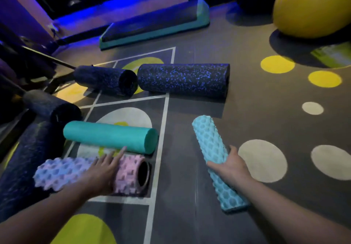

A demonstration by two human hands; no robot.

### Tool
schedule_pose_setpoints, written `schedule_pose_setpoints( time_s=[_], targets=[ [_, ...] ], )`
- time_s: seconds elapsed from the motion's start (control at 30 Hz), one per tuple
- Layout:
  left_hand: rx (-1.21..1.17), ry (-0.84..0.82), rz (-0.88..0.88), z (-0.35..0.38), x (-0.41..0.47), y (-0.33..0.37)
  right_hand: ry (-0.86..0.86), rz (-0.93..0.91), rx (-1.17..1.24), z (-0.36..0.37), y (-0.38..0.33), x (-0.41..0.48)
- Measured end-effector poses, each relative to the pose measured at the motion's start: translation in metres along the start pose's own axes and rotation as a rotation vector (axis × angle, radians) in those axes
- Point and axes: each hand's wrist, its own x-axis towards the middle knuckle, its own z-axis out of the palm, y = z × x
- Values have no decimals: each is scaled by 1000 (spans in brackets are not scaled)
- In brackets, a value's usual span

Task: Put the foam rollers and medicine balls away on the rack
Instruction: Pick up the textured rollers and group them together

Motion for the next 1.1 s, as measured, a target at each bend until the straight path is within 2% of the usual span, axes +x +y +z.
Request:
schedule_pose_setpoints(
  time_s=[0.13,0.2,0.3,0.4,0.47,0.57,0.63,0.73,0.8,0.87,0.97,1.1],
  targets=[
    [66,-20,54,-42,19,16,76,58,150,-29,10,0],
    [53,34,114,-65,30,37,156,115,261,-44,14,3],
    [-37,152,193,-110,57,108,284,187,378,-74,19,7],
    [-188,260,178,-169,89,197,397,246,488,-113,31,11],
    [-336,317,160,-208,106,254,472,280,512,-142,43,9],
    [-431,431,211,-257,114,332,592,304,519,-180,68,3],
    [-544,469,315,-282,114,377,656,310,523,-201,88,-2],
    [-698,478,594,-308,109,423,730,356,479,-226,117,-11],
    [-642,469,686,-312,107,433,794,425,496,-237,134,-17],
    [-534,418,680,-303,111,426,802,475,565,-238,144,-21],
    [-327,265,490,-274,126,392,770,486,603,-225,143,-19],
    [-246,34,252,-227,134,324,726,476,615,-199,125,-3]
  ],
)
